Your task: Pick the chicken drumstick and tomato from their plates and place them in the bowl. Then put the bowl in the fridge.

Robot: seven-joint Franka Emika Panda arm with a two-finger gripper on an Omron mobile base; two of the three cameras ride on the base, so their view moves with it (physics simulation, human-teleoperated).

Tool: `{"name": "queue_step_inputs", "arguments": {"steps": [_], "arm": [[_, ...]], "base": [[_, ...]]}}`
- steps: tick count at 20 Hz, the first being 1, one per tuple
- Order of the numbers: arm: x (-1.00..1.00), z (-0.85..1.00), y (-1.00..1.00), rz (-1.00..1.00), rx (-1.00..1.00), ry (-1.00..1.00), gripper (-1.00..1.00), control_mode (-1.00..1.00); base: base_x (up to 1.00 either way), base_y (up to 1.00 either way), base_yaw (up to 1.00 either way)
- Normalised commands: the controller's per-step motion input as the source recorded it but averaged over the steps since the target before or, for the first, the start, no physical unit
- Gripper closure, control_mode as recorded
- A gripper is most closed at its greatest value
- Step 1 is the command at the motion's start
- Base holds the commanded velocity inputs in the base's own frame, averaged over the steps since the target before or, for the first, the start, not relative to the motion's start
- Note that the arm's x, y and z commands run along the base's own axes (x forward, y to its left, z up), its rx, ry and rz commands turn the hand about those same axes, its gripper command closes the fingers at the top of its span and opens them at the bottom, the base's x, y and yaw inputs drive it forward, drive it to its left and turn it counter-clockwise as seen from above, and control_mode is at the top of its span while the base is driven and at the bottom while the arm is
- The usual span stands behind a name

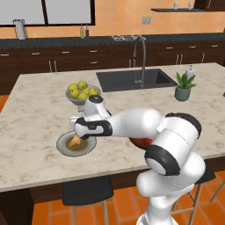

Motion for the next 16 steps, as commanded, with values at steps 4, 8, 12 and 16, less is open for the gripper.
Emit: {"name": "queue_step_inputs", "arguments": {"steps": [4,8,12,16], "arm": [[0.18,-0.39,0.3,-0.02,0.0,0.05,-1.0,-1.0],[0.18,-0.26,0.1,-0.04,0.0,0.1,-1.0,-1.0],[0.25,-0.2,0.04,-0.02,0.0,0.04,-1.0,-1.0],[0.15,-0.21,0.01,0.0,0.0,0.02,-1.0,-1.0]], "base": [[0.0,0.0,0.0],[0.0,0.0,0.0],[0.0,0.0,0.0],[0.0,0.0,0.0]]}}
